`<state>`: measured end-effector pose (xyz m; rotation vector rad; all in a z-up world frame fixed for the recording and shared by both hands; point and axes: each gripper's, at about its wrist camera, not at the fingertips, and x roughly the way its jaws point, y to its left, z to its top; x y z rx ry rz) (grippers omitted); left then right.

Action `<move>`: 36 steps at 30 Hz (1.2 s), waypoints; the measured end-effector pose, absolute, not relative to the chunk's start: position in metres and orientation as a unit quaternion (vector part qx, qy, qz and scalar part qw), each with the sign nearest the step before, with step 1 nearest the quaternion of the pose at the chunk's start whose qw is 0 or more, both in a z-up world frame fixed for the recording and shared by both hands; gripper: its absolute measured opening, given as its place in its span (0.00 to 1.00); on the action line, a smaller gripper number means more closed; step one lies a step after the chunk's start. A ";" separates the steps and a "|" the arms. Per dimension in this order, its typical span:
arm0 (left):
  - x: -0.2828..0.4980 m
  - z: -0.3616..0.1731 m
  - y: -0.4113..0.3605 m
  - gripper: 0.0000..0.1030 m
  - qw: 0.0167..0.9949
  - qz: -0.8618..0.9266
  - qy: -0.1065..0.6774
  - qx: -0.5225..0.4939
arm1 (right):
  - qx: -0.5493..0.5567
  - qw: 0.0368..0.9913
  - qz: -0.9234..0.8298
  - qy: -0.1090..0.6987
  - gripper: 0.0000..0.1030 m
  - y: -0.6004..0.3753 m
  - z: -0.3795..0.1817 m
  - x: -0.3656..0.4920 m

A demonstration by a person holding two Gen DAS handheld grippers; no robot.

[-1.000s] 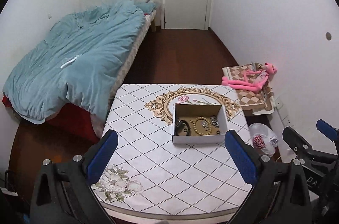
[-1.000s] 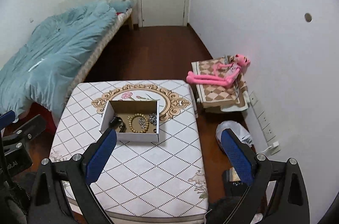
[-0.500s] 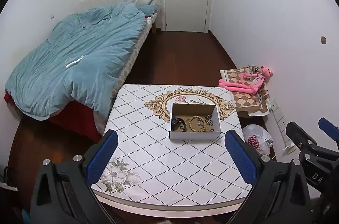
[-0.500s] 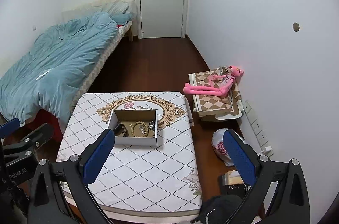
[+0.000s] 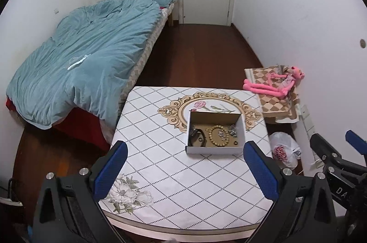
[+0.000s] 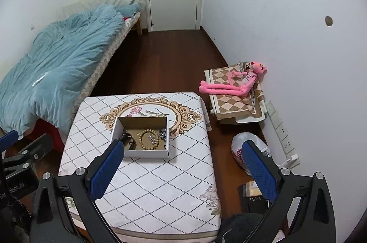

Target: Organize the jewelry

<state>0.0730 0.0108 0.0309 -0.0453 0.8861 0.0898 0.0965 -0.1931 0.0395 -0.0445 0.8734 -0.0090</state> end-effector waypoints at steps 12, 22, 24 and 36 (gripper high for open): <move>0.116 -0.001 0.011 1.00 0.887 0.059 0.457 0.000 | -0.041 0.888 -0.006 0.459 1.00 -0.184 0.006 0.145; 0.122 -0.013 0.013 1.00 0.879 0.053 0.474 -0.010 | -0.043 0.877 0.000 0.478 1.00 -0.181 -0.008 0.154; 0.122 -0.013 0.013 1.00 0.879 0.054 0.474 -0.010 | -0.042 0.877 0.001 0.479 1.00 -0.181 -0.008 0.154; 0.122 -0.014 0.020 1.00 0.879 0.061 0.474 -0.013 | -0.039 0.874 0.008 0.485 1.00 -0.175 -0.012 0.154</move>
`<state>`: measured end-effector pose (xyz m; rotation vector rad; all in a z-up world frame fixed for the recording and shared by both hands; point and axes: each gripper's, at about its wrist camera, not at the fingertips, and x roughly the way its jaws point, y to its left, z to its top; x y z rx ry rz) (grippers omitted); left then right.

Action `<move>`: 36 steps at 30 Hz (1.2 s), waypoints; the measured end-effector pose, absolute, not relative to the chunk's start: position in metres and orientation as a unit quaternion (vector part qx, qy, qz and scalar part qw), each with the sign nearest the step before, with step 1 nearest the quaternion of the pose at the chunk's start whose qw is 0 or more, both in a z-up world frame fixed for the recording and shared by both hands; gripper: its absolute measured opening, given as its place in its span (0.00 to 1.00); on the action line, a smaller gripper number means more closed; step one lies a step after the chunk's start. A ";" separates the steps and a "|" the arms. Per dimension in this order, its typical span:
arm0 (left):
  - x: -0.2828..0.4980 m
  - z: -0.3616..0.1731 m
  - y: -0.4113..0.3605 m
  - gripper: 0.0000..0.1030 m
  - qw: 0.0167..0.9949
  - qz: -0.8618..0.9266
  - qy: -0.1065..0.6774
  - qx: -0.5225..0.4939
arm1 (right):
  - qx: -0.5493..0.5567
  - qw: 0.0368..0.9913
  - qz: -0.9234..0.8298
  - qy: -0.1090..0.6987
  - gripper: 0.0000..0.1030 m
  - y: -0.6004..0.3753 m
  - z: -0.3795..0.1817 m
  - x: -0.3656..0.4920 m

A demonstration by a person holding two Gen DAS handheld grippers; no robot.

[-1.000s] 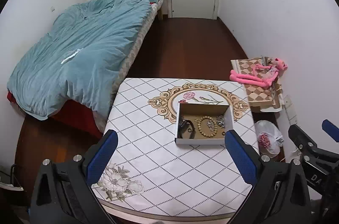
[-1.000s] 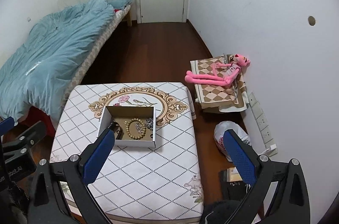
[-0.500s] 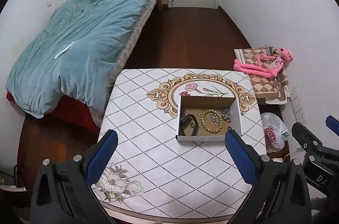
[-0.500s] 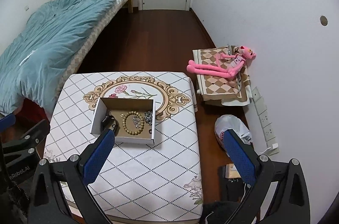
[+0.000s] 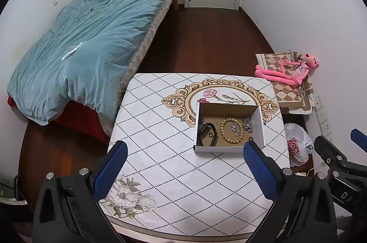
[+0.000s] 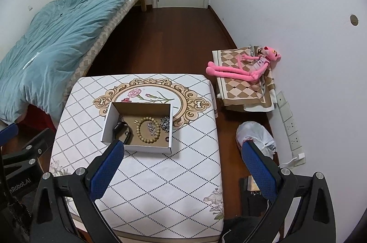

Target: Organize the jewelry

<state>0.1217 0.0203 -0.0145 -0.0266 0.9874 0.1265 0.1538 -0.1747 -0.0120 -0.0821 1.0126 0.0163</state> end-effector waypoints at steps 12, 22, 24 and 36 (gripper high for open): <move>0.118 -0.017 0.019 1.00 0.876 0.059 0.478 -0.011 | -0.043 0.870 0.006 0.491 1.00 -0.176 -0.017 0.154; 0.116 -0.020 0.019 1.00 0.876 0.058 0.478 -0.008 | -0.042 0.868 0.008 0.494 1.00 -0.177 -0.017 0.152; 0.116 -0.021 0.019 1.00 0.876 0.057 0.478 -0.008 | -0.042 0.868 0.008 0.495 1.00 -0.177 -0.017 0.152; 0.113 -0.024 0.018 1.00 0.876 0.053 0.480 -0.009 | -0.042 0.867 0.011 0.497 1.00 -0.176 -0.019 0.153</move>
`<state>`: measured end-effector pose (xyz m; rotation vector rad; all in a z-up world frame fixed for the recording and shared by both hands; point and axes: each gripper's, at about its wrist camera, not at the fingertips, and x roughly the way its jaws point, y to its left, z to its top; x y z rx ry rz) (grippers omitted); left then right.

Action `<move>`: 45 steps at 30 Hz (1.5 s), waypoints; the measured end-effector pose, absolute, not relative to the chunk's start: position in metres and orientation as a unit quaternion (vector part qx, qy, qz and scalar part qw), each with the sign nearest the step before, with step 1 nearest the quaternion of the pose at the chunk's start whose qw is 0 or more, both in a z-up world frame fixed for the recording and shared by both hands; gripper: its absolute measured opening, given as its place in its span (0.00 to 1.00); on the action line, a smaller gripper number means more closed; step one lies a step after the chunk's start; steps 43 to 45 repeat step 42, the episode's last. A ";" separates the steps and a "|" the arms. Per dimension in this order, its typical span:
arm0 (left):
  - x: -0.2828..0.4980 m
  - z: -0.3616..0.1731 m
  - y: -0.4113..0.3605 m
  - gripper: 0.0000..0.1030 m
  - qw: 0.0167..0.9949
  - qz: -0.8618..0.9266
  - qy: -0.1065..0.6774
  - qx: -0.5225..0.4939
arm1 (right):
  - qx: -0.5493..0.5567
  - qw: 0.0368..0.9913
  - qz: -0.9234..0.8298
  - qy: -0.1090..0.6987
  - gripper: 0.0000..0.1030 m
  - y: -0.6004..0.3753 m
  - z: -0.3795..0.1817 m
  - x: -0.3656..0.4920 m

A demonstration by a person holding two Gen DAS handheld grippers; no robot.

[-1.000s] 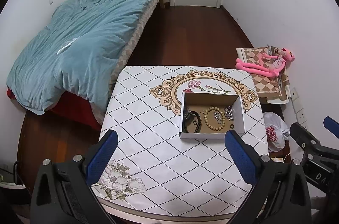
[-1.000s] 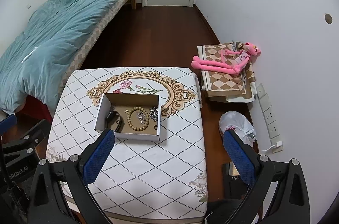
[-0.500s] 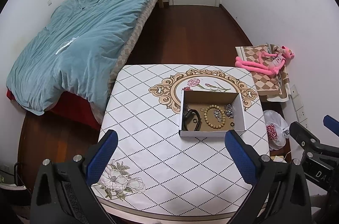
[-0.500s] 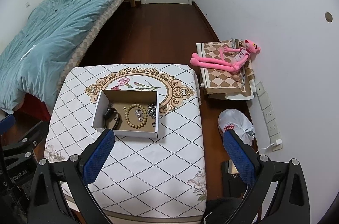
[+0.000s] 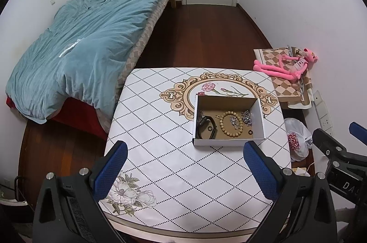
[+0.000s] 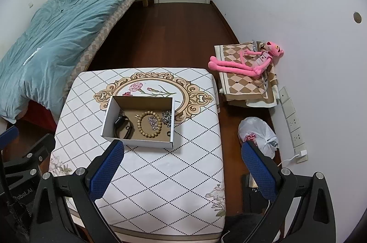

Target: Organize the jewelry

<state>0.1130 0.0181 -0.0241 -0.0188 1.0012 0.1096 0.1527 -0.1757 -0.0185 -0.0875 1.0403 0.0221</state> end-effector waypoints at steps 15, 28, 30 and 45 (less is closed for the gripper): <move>0.110 -0.024 0.018 1.00 0.877 0.050 0.479 -0.009 | -0.043 0.867 0.007 0.497 1.00 -0.176 -0.020 0.151; 0.109 -0.020 0.016 1.00 0.877 0.050 0.477 -0.009 | -0.041 0.865 0.005 0.500 1.00 -0.181 -0.020 0.149; 0.109 -0.020 0.016 1.00 0.877 0.050 0.477 -0.009 | -0.041 0.865 0.005 0.500 1.00 -0.182 -0.020 0.149; 0.106 -0.020 0.018 1.00 0.879 0.048 0.474 -0.014 | -0.042 0.864 0.006 0.501 1.00 -0.183 -0.019 0.149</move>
